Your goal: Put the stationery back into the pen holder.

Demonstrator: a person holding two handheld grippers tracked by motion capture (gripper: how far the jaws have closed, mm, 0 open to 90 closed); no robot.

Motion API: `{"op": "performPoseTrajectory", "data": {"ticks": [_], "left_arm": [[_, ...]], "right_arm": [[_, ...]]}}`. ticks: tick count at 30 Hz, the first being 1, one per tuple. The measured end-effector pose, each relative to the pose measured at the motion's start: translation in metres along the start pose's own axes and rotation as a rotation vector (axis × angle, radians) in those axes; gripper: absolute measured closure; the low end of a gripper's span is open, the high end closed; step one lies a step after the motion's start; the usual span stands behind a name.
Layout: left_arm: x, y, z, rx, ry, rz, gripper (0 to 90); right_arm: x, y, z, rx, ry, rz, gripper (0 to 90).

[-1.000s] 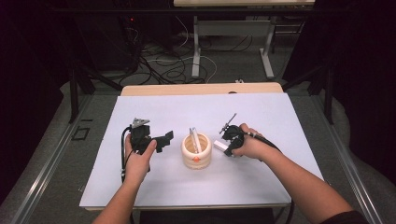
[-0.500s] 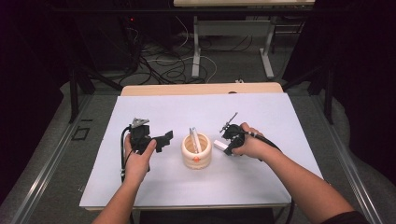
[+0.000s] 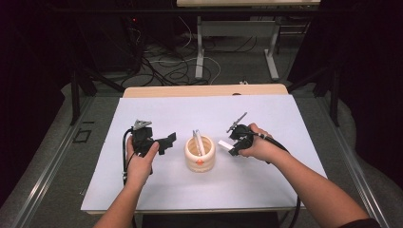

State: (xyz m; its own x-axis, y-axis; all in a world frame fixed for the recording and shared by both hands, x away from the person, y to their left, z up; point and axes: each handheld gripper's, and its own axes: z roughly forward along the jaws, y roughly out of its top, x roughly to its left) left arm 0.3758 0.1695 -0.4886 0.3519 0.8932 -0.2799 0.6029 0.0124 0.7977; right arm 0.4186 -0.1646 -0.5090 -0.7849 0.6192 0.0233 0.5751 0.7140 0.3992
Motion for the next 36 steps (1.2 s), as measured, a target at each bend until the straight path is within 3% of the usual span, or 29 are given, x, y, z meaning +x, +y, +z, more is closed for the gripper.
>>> {"op": "performPoseTrajectory", "data": {"ticks": [3,4,5,8,19,26,28,30,36], "left_arm": [[0.0,0.001,-0.001,0.006,-0.002,0.002,0.2],[0.0,0.001,-0.001,0.002,-0.004,-0.005,0.2],[0.0,0.001,-0.001,0.002,-0.005,-0.004,0.2],[0.0,0.001,-0.001,0.002,-0.003,-0.001,0.2],[-0.001,0.001,0.0,0.002,-0.006,-0.001,0.2],[0.0,0.001,0.0,-0.01,-0.009,-0.009,0.2],[0.0,0.002,-0.001,-0.006,-0.005,0.001,0.3],[0.0,0.002,-0.001,-0.013,-0.01,-0.014,0.2],[0.002,0.005,-0.004,-0.016,-0.034,-0.021,0.2]], "right_arm": [[0.004,-0.001,-0.003,-0.02,0.002,-0.014,67.5],[0.007,-0.002,-0.006,-0.01,0.003,0.009,67.5],[0.006,-0.002,-0.006,-0.028,-0.004,-0.026,67.5],[0.01,-0.003,-0.011,-0.047,-0.008,-0.026,67.5],[0.023,-0.007,-0.03,-0.16,-0.11,-0.14,67.5],[0.033,-0.009,-0.044,-0.276,-0.177,-0.263,67.5],[0.038,-0.01,-0.048,-0.312,-0.21,-0.307,67.5],[0.041,-0.011,-0.051,-0.347,-0.242,-0.351,67.5],[0.054,-0.015,-0.062,-0.428,-0.32,-0.429,67.5]]}}
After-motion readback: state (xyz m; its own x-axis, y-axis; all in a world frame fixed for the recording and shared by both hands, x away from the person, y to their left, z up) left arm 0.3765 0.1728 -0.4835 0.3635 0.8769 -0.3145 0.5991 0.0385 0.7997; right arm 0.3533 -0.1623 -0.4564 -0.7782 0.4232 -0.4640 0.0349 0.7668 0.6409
